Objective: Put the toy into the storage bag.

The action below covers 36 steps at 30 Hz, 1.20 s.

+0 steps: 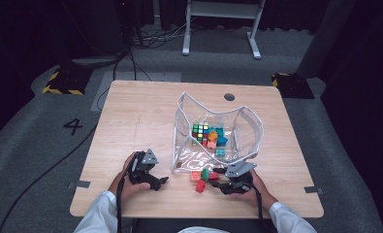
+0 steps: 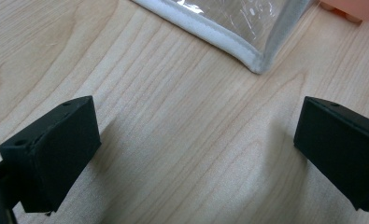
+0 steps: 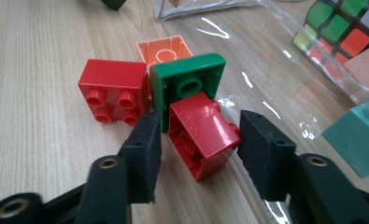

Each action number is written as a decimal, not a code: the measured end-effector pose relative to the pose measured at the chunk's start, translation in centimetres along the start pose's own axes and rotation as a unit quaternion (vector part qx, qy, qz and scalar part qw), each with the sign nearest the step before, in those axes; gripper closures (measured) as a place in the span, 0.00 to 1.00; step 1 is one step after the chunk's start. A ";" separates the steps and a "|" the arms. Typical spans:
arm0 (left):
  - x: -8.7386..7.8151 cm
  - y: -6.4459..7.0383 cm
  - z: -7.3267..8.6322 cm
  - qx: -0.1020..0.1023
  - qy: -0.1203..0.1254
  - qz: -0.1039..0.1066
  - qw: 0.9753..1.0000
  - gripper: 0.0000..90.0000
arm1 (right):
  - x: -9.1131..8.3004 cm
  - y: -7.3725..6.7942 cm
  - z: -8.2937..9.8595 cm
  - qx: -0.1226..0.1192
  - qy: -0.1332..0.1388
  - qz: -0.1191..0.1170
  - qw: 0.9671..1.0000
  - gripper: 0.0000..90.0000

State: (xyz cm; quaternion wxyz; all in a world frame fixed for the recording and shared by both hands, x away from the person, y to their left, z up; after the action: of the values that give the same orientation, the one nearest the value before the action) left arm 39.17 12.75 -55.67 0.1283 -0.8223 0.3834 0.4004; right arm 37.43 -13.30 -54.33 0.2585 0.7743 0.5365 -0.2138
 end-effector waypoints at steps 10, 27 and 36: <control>0.0 0.0 0.0 0.000 0.000 0.000 1.000 0.00 | -0.8 -0.4 0.4 0.003 -0.012 -0.006 1.000 0.75; 0.0 0.0 0.0 0.000 0.000 0.000 1.000 0.00 | -7.6 1.8 2.7 0.014 0.017 0.041 0.999 0.75; 0.0 0.0 0.0 0.000 0.001 -0.001 1.000 0.00 | -11.7 3.1 4.7 0.049 0.017 0.077 0.996 0.76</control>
State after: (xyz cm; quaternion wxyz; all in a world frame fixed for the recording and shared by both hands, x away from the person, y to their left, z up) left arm 39.17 12.75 -55.68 0.1282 -0.8228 0.3829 0.4000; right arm 36.20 -25.53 -50.32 0.2267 0.8288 0.4683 -0.2061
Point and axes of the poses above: each handheld gripper's, and its own axes: x roughly forward along the jaws, z roughly out of its underside, y roughly to its right, the point moved 7 cm from there along x, roughly forward along the jaws, and after that the axes turned 6 degrees about -x, right-handed, at the moved point
